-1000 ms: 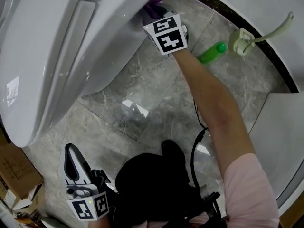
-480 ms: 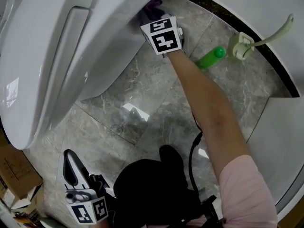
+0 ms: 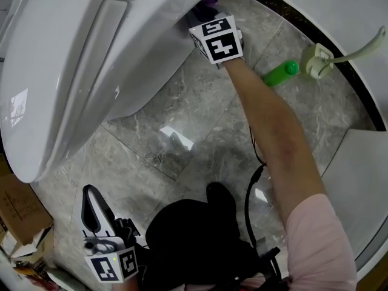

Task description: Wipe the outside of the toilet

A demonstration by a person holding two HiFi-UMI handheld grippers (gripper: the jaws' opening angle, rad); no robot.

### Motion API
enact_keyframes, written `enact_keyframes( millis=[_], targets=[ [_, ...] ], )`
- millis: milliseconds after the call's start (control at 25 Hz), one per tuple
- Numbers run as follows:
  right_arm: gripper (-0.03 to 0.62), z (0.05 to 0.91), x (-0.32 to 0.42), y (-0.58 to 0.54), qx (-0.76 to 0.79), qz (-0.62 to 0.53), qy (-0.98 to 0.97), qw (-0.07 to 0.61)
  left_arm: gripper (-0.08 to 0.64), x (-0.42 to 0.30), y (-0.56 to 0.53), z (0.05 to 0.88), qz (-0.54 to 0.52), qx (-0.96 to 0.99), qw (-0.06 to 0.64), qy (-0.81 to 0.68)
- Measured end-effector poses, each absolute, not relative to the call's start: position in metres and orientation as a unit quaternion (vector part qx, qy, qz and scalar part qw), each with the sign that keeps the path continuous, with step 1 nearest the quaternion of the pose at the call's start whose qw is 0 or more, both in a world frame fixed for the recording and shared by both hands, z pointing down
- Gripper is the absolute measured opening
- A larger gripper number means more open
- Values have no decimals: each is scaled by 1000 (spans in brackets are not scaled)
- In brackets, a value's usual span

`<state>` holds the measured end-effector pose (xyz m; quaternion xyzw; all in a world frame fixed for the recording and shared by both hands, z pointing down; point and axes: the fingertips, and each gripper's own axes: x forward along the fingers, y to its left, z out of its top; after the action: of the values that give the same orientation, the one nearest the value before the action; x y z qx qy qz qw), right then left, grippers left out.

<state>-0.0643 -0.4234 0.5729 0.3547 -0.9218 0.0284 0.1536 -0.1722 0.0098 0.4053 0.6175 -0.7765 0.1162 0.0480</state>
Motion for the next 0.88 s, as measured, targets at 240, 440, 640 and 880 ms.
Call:
enact_keyframes(
  millis=[240,440,640,880],
  targets=[
    [55,583,-75,-405,335,31,-929,156,8,-172,10,408,119,620,50,-774],
    [55,586,-85,-386,315,34,-936,155,8,-168,10,409,117,624,49,-771],
    [55,589,-94,-368,301,39,-941,152,8,-168,13,406,113,623,44,-773],
    [55,586,-109,-337,272,48,-951,142,8,-165,22,408,111,619,47,-776]
  ],
)
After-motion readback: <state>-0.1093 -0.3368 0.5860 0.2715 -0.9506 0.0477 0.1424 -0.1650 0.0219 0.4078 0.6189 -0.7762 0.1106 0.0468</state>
